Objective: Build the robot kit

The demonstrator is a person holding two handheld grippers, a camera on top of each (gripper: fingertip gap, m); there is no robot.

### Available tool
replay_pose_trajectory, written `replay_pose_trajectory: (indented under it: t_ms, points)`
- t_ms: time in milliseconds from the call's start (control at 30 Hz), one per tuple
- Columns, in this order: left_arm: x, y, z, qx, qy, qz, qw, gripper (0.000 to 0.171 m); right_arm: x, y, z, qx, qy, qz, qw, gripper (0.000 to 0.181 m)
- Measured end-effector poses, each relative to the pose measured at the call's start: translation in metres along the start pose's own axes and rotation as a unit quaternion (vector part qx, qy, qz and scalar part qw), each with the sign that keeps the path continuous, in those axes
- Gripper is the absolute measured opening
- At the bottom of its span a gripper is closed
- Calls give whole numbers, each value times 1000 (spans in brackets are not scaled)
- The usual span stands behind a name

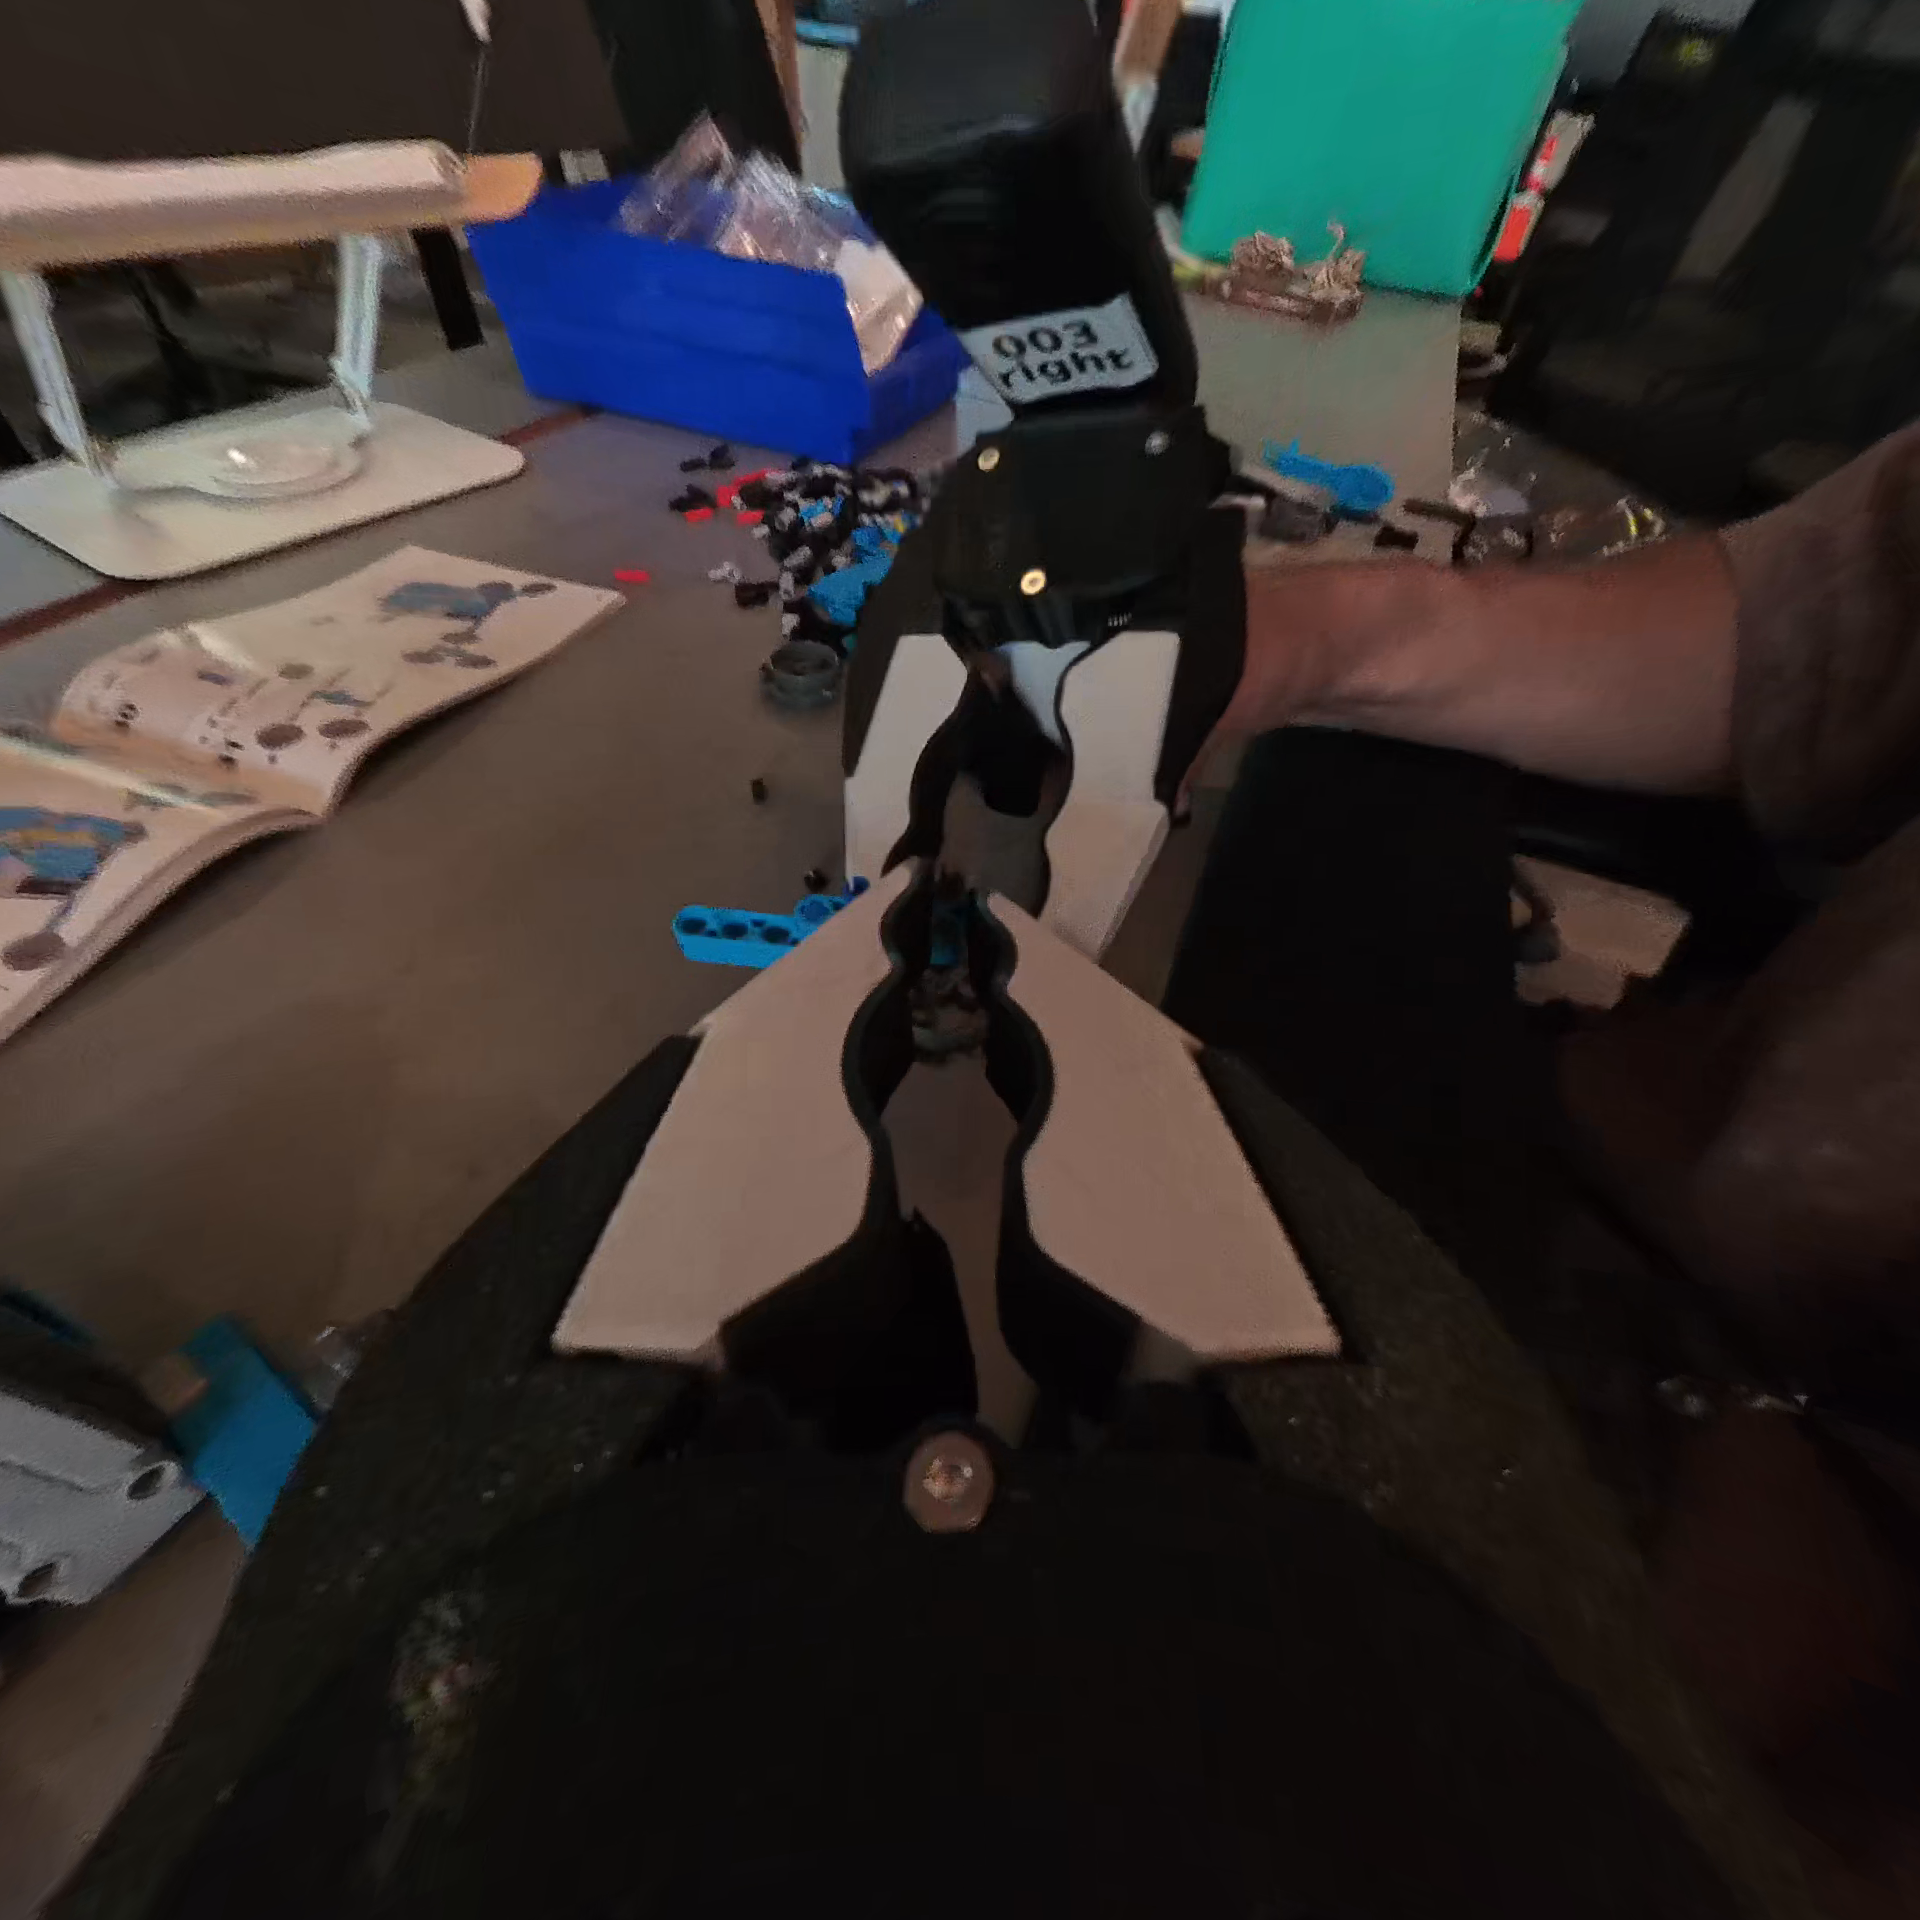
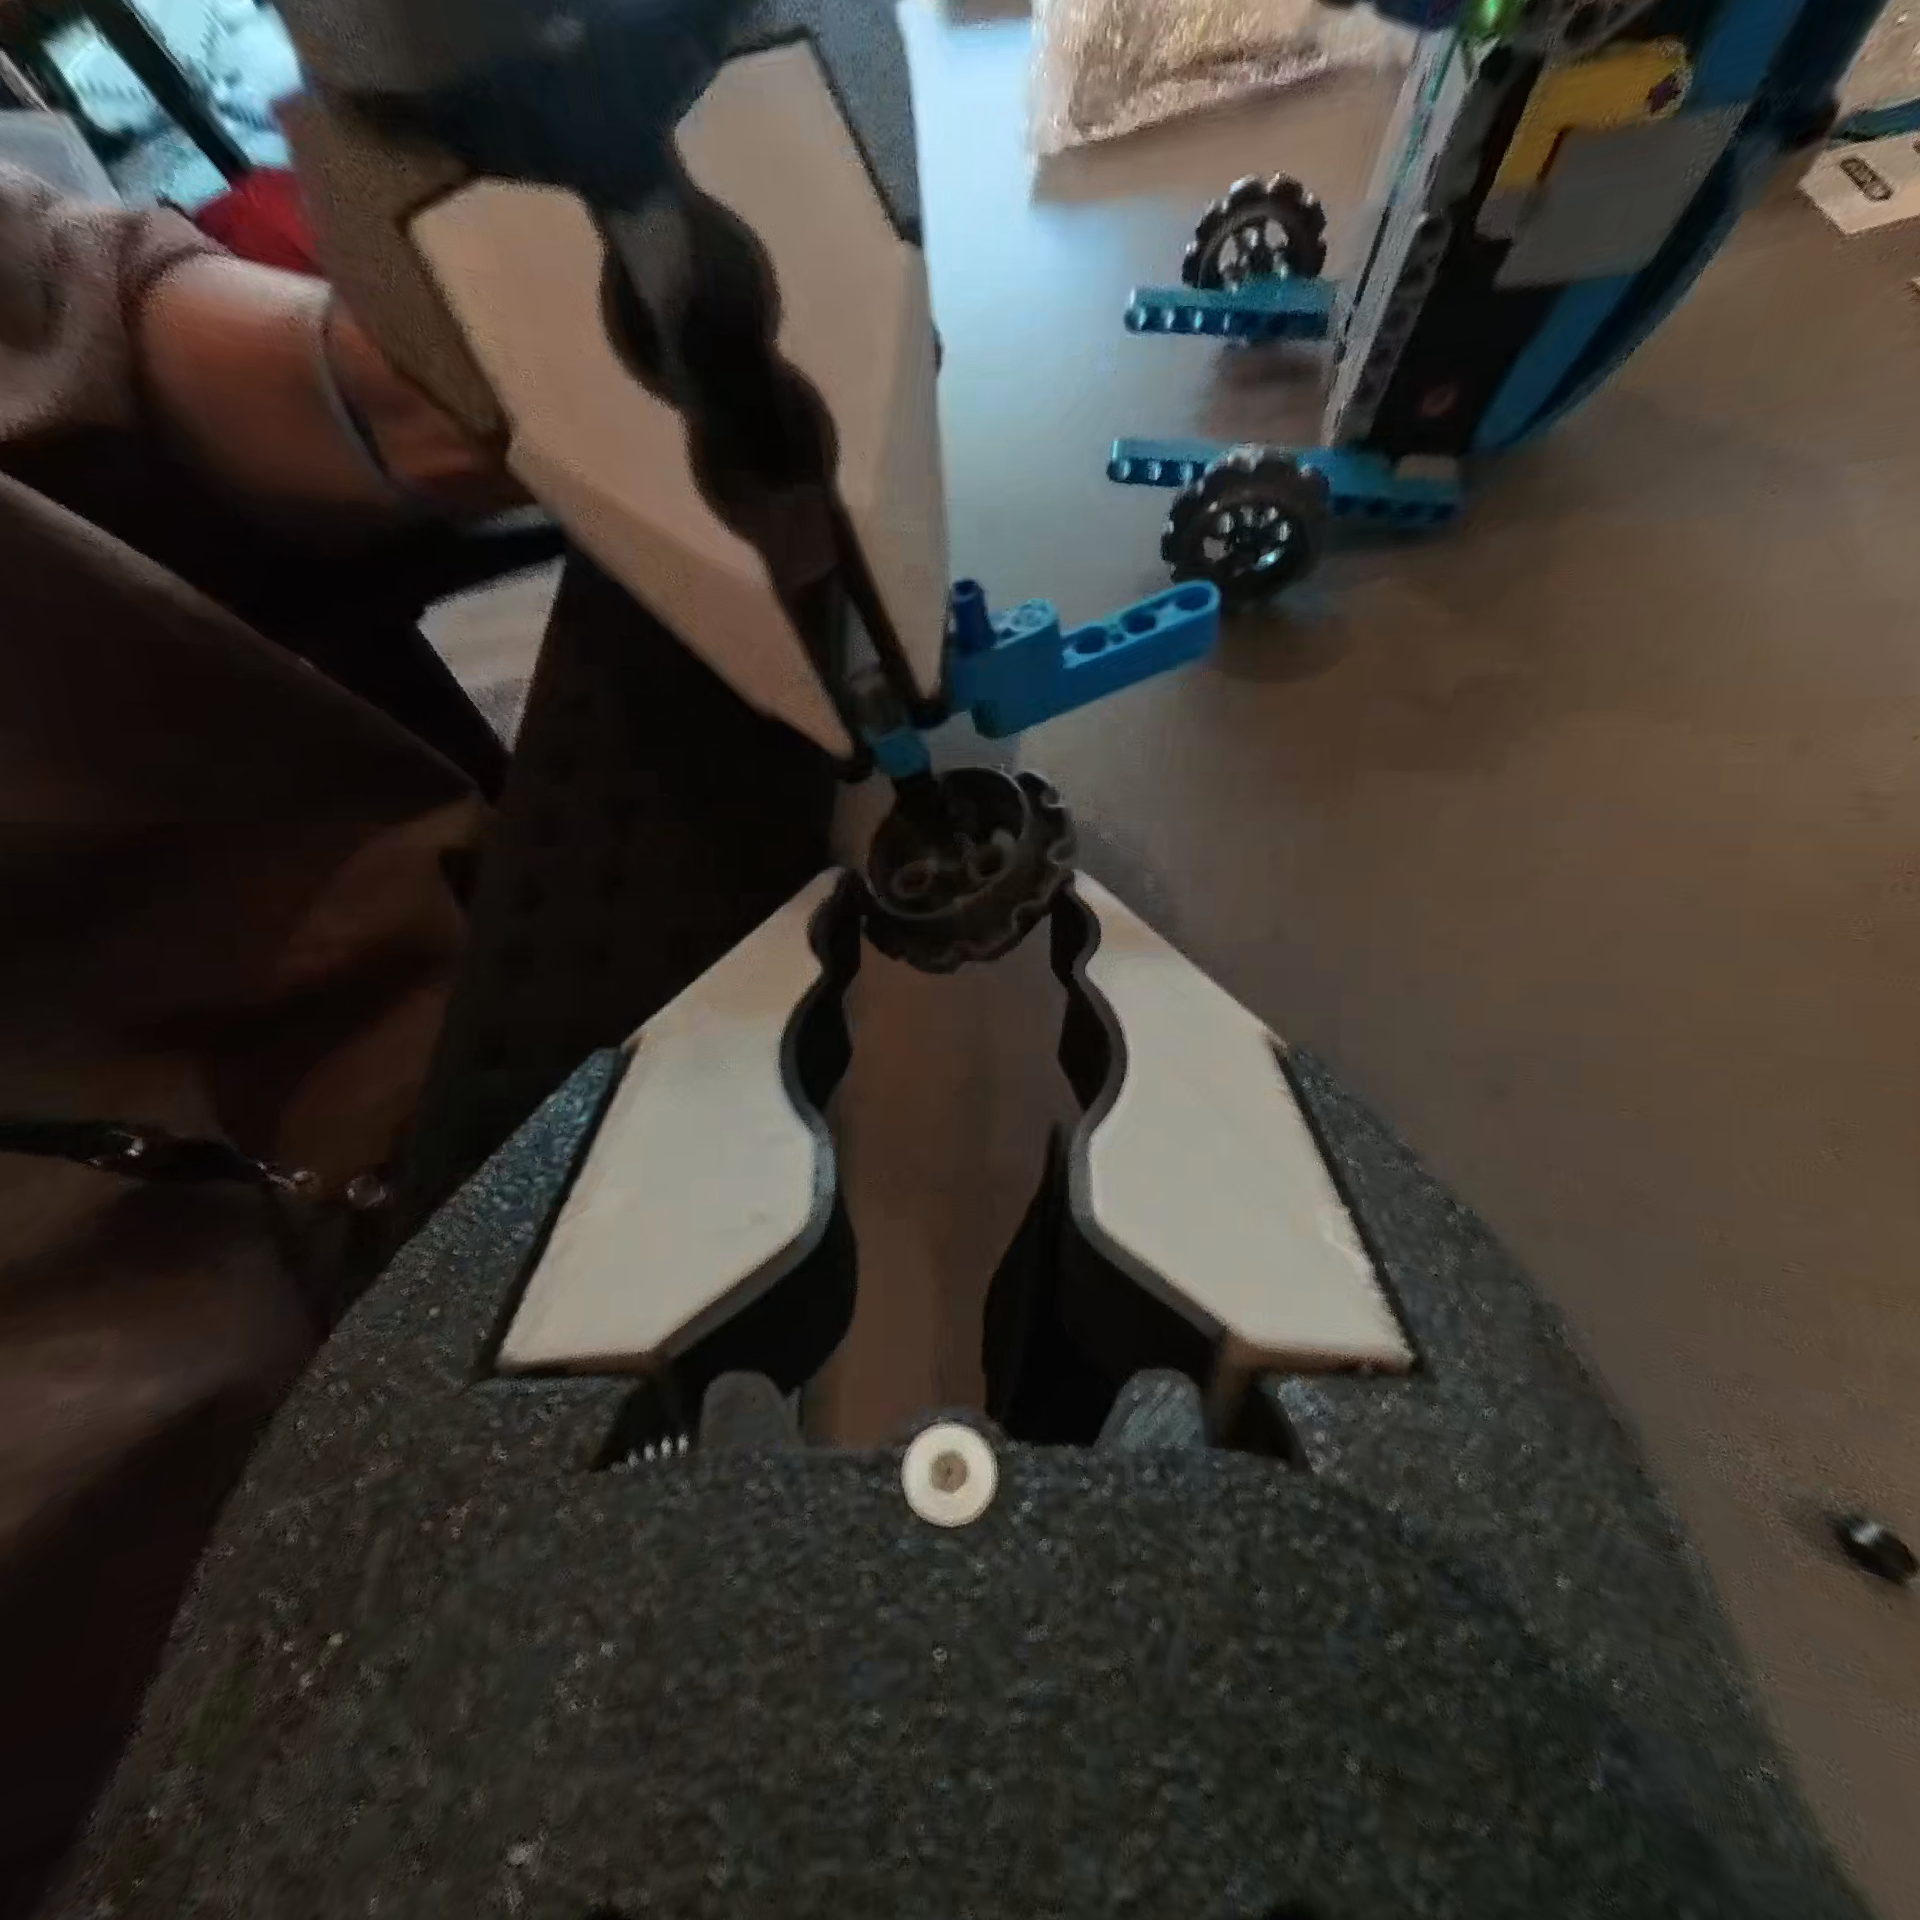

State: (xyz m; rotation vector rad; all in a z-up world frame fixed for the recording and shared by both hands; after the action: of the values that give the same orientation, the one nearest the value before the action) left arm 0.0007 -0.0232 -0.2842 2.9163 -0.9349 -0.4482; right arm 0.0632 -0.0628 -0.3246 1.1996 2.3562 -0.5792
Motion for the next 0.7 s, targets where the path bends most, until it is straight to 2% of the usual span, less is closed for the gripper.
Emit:
replay_pose_trajectory:
  t_ms: [100, 133, 300, 433, 467, 500, 700]
  points:
    - [-9, -9, 2, -19, 4, -18, 1000, 6, -16, 12, -6, 29, 45, 1, 999, 33]
    - [-11, -11, 2, -25, 10, -16, 1000, 6, -21, 12, -8, 25, 61, 2, 998, 16]
    - [-10, -14, 3, -41, 14, -1, 999, 6, -21, 14, -8, 37, 57, 2, 998, 16]
    - [-10, -16, 2, -35, 14, -21, 999, 6, -22, 17, -10, 36, 65, 28, 997, 18]
    - [-10, -15, 2, -28, 12, -26, 999, 6, -22, 19, -10, 47, 65, 31, 996, 24]
    - [-9, -14, 2, -18, 8, -34, 999, 6, -21, 23, -11, 66, 66, 43, 995, 41]
    - [1, -3, 5, 82, -37, -93, 992, 6, -20, 22, -17, 193, 100, -15, 976, 66]
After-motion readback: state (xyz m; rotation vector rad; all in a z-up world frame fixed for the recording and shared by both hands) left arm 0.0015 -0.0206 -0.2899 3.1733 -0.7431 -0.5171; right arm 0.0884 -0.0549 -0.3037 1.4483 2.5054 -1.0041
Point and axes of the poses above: each gripper's, where its closed fingertips meet, x out along the fingers, z out of its underside, y = z × x across the jaws, the point moved 5 cm from there along -x, back along the fingers, and after that the axes turned 10 degrees about z, right-handed, at the moved point
